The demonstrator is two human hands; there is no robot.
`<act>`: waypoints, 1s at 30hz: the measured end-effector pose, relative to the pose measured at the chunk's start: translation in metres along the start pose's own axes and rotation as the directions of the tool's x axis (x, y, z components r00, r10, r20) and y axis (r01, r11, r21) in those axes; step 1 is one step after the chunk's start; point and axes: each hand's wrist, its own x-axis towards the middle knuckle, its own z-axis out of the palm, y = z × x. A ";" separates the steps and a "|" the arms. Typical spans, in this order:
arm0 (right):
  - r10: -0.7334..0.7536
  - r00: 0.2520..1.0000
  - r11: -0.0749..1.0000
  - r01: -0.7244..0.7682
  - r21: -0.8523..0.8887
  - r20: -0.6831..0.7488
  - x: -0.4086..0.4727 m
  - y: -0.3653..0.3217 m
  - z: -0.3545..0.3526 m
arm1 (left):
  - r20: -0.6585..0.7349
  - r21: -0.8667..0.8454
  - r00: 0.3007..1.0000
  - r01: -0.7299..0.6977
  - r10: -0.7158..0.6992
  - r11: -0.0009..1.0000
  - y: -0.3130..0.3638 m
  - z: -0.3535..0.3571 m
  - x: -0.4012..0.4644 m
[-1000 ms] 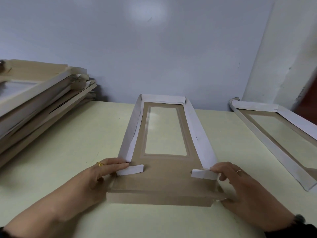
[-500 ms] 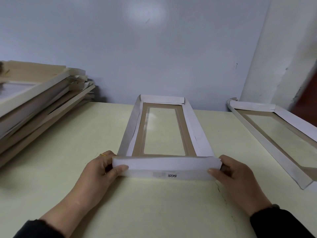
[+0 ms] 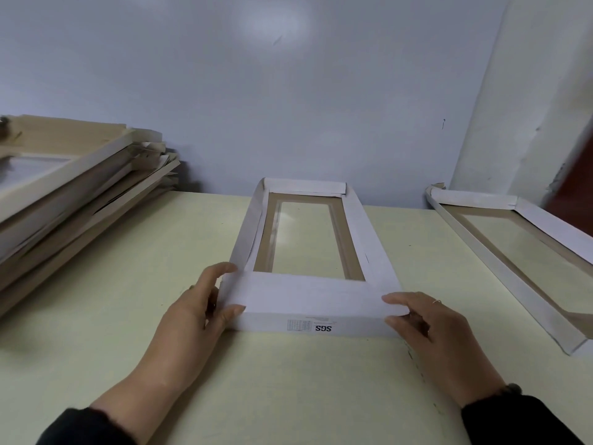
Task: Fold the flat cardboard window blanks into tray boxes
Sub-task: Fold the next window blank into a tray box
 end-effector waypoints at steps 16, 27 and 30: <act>-0.355 0.935 0.794 0.305 -0.526 0.006 0.005 -0.002 0.001 | 0.159 0.199 0.984 -0.117 0.086 0.973 0.000 -0.001 -0.002; -0.493 0.862 0.705 0.474 -0.528 0.116 0.007 -0.031 0.033 | 0.303 0.311 0.896 -0.415 0.325 0.855 0.012 0.006 0.001; -0.495 0.859 0.700 0.485 -0.525 0.133 0.007 -0.027 0.030 | 0.452 0.242 0.853 -0.398 0.260 0.885 0.009 0.001 0.005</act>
